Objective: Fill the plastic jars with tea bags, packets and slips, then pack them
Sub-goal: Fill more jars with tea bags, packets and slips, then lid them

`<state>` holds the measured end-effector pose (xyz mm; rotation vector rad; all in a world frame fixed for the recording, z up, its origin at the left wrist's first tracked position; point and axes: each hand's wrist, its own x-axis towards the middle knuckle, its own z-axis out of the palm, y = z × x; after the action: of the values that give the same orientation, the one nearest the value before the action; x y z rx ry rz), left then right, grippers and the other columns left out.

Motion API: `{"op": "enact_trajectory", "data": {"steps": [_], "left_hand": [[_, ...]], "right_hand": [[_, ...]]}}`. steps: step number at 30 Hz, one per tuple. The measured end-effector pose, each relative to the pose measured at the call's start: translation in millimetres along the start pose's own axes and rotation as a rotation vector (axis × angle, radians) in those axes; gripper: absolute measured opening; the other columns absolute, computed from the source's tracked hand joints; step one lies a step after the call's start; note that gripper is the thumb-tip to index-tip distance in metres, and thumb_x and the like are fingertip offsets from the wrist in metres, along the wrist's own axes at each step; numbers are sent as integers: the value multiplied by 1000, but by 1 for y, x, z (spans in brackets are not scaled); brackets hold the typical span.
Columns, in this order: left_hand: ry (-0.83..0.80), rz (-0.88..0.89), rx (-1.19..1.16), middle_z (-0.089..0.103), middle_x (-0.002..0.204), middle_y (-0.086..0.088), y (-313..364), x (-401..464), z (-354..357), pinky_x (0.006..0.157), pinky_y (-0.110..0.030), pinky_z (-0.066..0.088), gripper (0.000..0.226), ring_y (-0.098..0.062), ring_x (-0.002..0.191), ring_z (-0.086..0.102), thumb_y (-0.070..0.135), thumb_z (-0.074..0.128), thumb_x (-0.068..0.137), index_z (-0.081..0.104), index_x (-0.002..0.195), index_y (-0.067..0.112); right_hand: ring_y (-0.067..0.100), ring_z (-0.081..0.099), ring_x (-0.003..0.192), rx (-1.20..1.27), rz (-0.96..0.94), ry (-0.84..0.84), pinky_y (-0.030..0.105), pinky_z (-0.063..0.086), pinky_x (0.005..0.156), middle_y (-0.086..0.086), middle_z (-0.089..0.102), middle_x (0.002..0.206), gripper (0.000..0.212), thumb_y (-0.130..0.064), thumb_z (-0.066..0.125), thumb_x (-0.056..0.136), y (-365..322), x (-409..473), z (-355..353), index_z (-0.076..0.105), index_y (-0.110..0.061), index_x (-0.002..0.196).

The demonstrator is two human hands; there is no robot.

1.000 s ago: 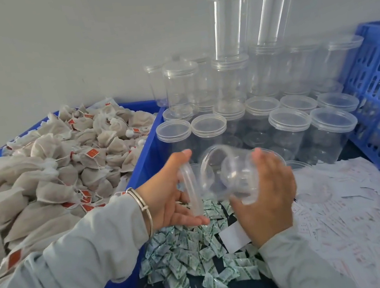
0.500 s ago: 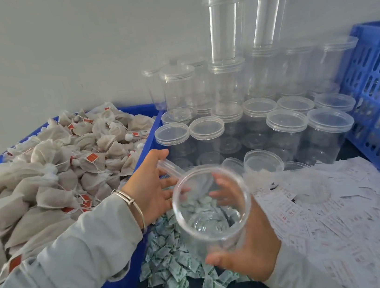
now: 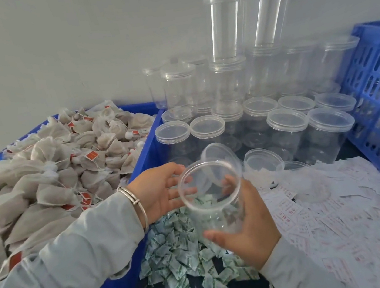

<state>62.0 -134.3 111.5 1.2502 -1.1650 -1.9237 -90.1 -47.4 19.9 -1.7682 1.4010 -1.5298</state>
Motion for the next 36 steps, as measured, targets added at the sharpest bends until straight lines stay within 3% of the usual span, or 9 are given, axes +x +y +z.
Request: {"op": "enact_trajectory", "data": {"steps": [10, 14, 18, 22, 25, 28, 30, 32, 36], "left_hand": [[95, 34, 91, 59, 119, -15, 2, -5, 7, 81, -37, 52, 16, -27, 95, 64, 12, 49, 94, 56, 108, 9], [122, 53, 126, 61, 115, -12, 2, -4, 7, 77, -35, 53, 18, -25, 93, 65, 13, 50, 94, 57, 110, 10], [38, 135, 172, 68, 101, -4, 1, -3, 8, 73, -32, 55, 18, -17, 84, 68, 18, 52, 92, 62, 107, 15], [-26, 273, 248, 72, 97, -4, 2, -3, 7, 80, -34, 55, 15, -14, 85, 67, 20, 54, 91, 67, 99, 14], [134, 532, 317, 72, 81, 5, 17, 1, -8, 73, -25, 56, 17, -8, 77, 66, 12, 54, 92, 67, 85, 21], [473, 738, 576, 67, 79, 11, 32, 10, -37, 60, -14, 53, 23, -3, 70, 60, 11, 56, 91, 64, 81, 30], [645, 693, 761, 67, 85, 8, 37, 17, -59, 55, -12, 47, 21, -6, 68, 58, 12, 54, 90, 64, 86, 30], [685, 515, 1007, 68, 105, -2, 37, 25, -78, 73, -17, 44, 21, -15, 86, 61, 10, 53, 90, 66, 103, 19], [415, 80, 1584, 56, 132, -9, 31, 29, -90, 98, -27, 37, 36, -24, 121, 51, 12, 47, 95, 56, 129, 11]], "right_hand": [[-28, 42, 99, 20, 208, 211, -8, 32, 73, -26, 48, 113, 83, -44, 81, 49, 12, 7, -10, 44, -38, 122], [-31, 40, 97, 15, 212, 225, -8, 32, 72, -37, 41, 108, 76, -38, 89, 51, 10, 6, -9, 39, -51, 107], [-22, 47, 102, 55, 206, 217, -5, 37, 76, -41, 49, 109, 79, -58, 77, 44, 1, 6, -4, 41, -47, 114], [-4, 58, 106, 152, 188, 174, 22, 54, 85, -37, 52, 113, 81, -56, 81, 44, -5, 4, 5, 43, -54, 116], [4, 58, 110, 146, 170, 153, 36, 54, 89, -32, 52, 116, 79, -60, 82, 44, -10, 2, 11, 41, -63, 111], [-3, 54, 114, 161, 151, 129, 15, 49, 87, -30, 52, 119, 84, -66, 80, 44, -18, -1, 20, 39, -60, 117], [-7, 51, 115, 156, 146, 110, 9, 46, 85, -28, 52, 120, 83, -63, 79, 46, -22, -4, 26, 38, -60, 118], [-7, 50, 116, 143, 149, 92, 11, 42, 90, -28, 52, 121, 80, -63, 78, 46, -25, -6, 30, 38, -61, 117], [-10, 54, 108, 201, 182, 88, 7, 44, 85, -27, 57, 113, 75, -56, 80, 45, -30, -6, 40, 45, -57, 111]]}}
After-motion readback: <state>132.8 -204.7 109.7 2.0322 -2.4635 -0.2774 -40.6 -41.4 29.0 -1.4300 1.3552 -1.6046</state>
